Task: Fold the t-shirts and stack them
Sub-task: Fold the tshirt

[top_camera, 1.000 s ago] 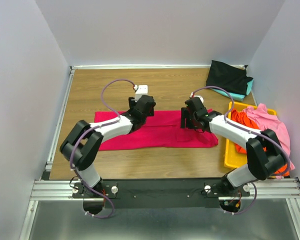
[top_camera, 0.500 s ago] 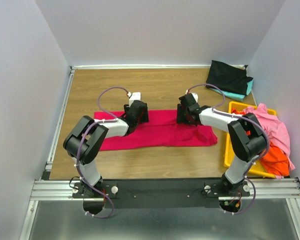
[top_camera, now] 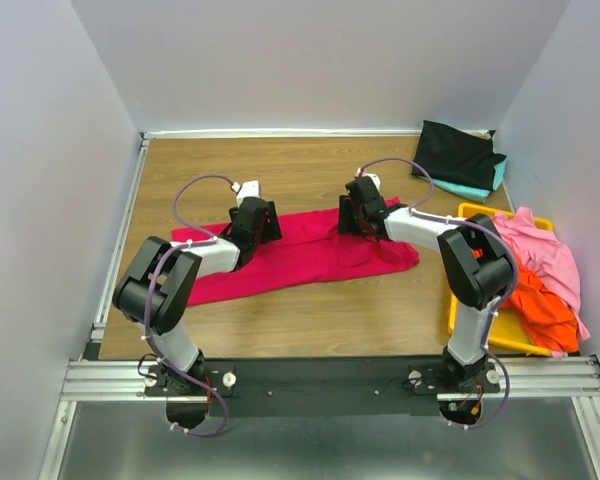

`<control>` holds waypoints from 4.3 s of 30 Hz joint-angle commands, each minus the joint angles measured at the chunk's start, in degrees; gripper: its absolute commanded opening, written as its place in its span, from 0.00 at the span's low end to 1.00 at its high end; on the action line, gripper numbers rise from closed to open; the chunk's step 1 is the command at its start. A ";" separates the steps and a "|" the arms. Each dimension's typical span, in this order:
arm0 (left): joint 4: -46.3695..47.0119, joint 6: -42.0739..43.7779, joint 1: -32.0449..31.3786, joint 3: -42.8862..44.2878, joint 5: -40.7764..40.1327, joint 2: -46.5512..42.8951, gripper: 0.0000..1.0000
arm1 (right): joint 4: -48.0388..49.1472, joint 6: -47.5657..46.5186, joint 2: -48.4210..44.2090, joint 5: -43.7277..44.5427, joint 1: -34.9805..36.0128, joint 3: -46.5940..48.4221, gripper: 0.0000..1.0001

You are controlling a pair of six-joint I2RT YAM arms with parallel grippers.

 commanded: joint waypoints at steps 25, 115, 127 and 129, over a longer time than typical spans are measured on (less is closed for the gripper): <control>0.30 1.02 -19.46 14.53 0.33 4.62 0.76 | -13.02 4.89 -30.51 6.95 -0.20 -20.33 0.77; -5.32 -6.10 -30.54 12.86 -7.67 11.47 0.46 | -8.54 -1.52 -27.79 -8.78 -7.59 -23.86 0.01; -8.66 -6.98 -31.68 13.65 -12.51 11.73 0.46 | -8.54 -1.26 -27.08 -8.51 -7.59 -23.77 0.00; -9.27 -6.89 -31.77 14.17 -12.68 12.52 0.46 | -8.36 -1.08 -27.26 -8.25 -7.59 -23.95 0.01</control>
